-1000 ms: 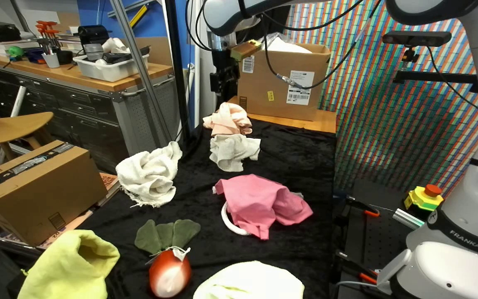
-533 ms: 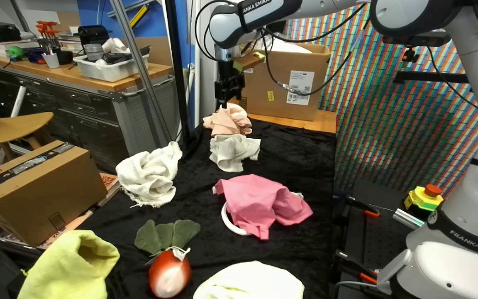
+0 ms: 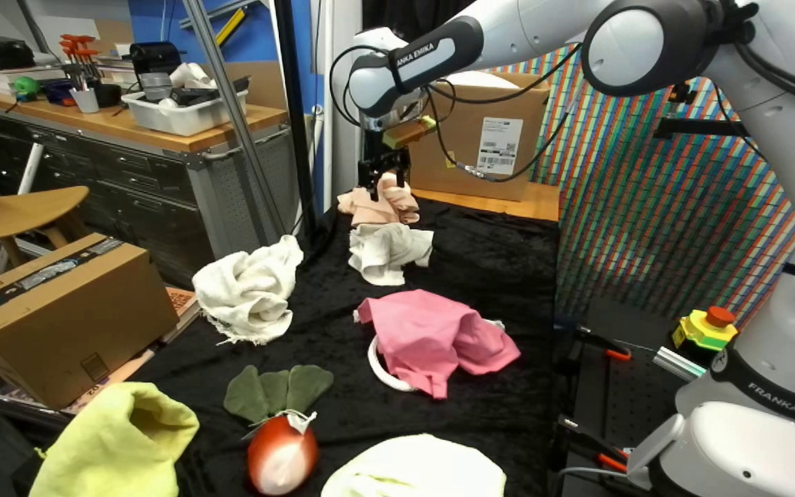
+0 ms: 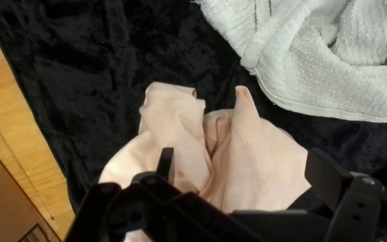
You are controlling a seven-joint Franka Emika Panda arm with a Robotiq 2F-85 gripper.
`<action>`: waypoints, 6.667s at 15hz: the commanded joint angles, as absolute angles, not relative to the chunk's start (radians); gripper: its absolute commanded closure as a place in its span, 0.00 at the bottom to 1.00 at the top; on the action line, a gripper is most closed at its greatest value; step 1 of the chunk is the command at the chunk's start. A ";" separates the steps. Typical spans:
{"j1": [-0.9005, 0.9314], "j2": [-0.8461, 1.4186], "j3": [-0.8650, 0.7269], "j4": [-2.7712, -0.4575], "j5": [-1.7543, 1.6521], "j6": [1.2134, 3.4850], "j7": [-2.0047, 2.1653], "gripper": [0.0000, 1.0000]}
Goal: Place the t-shirts, towels and radish in a pile on the table
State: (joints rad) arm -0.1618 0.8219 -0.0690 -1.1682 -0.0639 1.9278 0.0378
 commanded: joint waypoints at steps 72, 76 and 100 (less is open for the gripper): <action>0.078 0.118 0.076 -1.834 -0.191 1.678 -0.061 0.00; 0.109 0.180 0.100 -1.752 -0.220 1.734 -0.040 0.00; 0.345 0.676 0.037 -1.429 -0.252 2.250 0.452 0.00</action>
State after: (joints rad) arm 0.3224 0.6240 0.0658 -1.4934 -0.2613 2.2255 0.4203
